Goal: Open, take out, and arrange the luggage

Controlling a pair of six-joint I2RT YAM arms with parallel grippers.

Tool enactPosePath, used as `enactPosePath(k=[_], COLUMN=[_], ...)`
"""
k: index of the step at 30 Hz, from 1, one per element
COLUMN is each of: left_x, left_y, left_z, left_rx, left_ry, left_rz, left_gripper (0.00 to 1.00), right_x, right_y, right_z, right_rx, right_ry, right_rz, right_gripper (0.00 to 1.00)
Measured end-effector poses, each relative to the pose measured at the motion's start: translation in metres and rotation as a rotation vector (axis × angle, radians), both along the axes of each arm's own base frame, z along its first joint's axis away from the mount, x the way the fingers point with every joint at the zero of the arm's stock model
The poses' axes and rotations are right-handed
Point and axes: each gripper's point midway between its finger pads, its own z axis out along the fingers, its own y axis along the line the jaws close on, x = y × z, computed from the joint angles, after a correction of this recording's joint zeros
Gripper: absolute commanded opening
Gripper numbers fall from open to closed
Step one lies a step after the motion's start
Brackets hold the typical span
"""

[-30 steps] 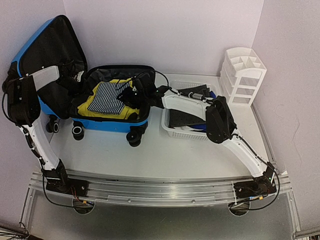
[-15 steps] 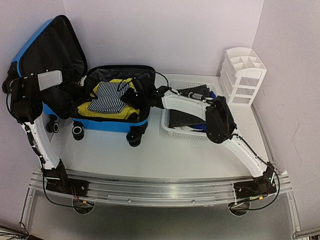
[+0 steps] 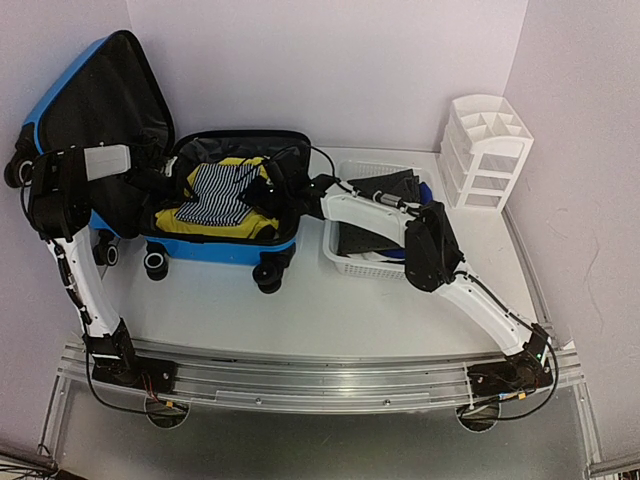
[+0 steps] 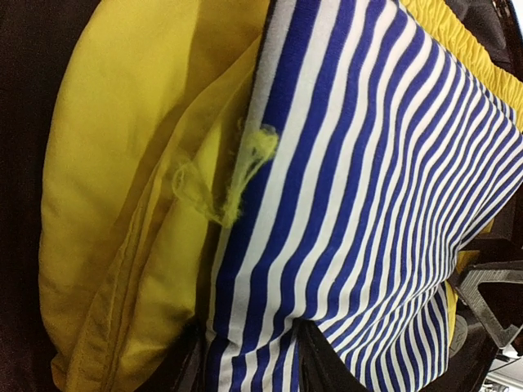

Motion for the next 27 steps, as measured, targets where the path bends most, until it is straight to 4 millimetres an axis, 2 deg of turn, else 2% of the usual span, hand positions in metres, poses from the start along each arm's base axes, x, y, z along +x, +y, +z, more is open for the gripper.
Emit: enactPosePath(k=[2,3,5,7,10,14,19,22,27], left_x=[0.001,0.001,0.002,0.003,0.003,0.002,-0.002,-0.002,0.001], left_y=[-0.001,-0.002,-0.003,-0.004,-0.006,-0.007,-0.007,-0.007,-0.009], left_z=[0.0,0.001,0.002,0.003,0.004,0.008,0.019,0.034,0.077], left_rx=[-0.01,-0.016,-0.026,-0.034,-0.046,-0.053,-0.055,-0.055,-0.06], left_ry=[0.0,0.0,-0.004,-0.003,0.0,-0.002,-0.007,-0.026,-0.104], left_rz=[0.003,0.006,0.006,0.009,0.011,0.01,0.013,0.013,0.008], left_gripper=[0.26,0.22,0.14,0.07,0.0,0.0,0.0,0.0,0.0], right_x=[0.0,0.001,0.001,0.002,0.002,0.003,0.003,0.004,0.006], right_y=[0.001,0.002,0.002,0.002,0.002,0.002,0.001,-0.001,-0.004], right_z=[-0.004,-0.003,-0.002,-0.002,-0.004,-0.007,0.001,0.016,0.062], right_rx=[0.011,0.018,0.031,0.03,0.033,0.032,0.022,0.016,0.035], right_ry=[0.009,0.011,0.017,0.016,0.015,0.003,-0.028,-0.061,-0.142], right_rz=[0.004,0.007,0.007,0.012,0.012,0.018,0.03,0.037,0.033], right_gripper=[0.33,0.26,0.07,0.0,0.0,0.0,0.0,0.0,0.0])
